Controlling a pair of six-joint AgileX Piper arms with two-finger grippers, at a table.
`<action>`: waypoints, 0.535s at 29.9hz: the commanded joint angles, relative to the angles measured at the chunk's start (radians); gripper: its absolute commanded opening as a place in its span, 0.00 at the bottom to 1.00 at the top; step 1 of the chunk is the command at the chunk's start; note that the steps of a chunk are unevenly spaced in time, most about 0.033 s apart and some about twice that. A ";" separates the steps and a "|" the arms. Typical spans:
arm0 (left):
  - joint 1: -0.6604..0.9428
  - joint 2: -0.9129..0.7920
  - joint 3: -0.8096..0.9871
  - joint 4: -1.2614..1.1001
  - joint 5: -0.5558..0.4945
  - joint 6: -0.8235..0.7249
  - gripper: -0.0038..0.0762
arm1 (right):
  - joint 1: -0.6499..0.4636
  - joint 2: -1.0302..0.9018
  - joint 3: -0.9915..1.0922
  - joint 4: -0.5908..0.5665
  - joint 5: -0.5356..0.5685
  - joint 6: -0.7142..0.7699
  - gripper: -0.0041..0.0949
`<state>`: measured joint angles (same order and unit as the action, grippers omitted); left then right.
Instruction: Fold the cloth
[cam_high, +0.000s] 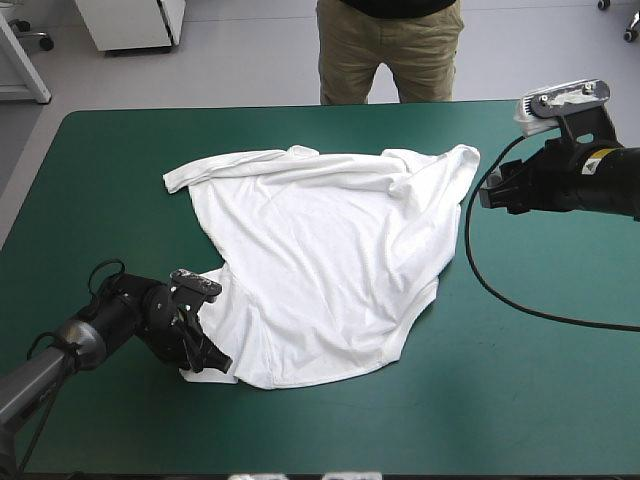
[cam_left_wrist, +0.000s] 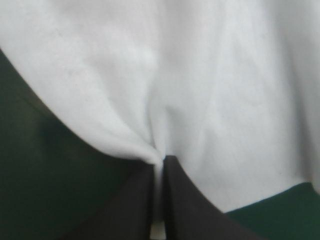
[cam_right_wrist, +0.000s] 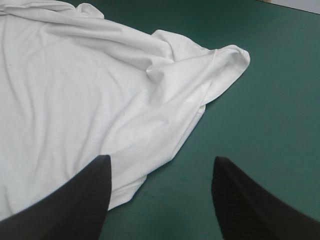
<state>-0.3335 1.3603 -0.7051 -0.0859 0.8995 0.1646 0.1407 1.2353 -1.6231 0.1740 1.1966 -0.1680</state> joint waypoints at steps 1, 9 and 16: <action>-0.014 0.026 0.018 -0.049 -0.060 -0.044 0.04 | -0.002 -0.007 -0.025 -0.019 -0.004 -0.010 0.60; -0.014 0.023 0.018 -0.066 -0.064 -0.044 0.04 | 0.000 0.134 0.016 -0.003 0.037 0.012 0.60; -0.014 0.022 0.018 -0.066 -0.059 -0.044 0.04 | 0.006 0.324 0.134 -0.053 -0.128 0.039 0.60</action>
<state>-0.3365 1.3603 -0.7051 -0.0866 0.8980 0.1368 0.1474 1.5438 -1.4972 0.1191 1.1655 -0.1331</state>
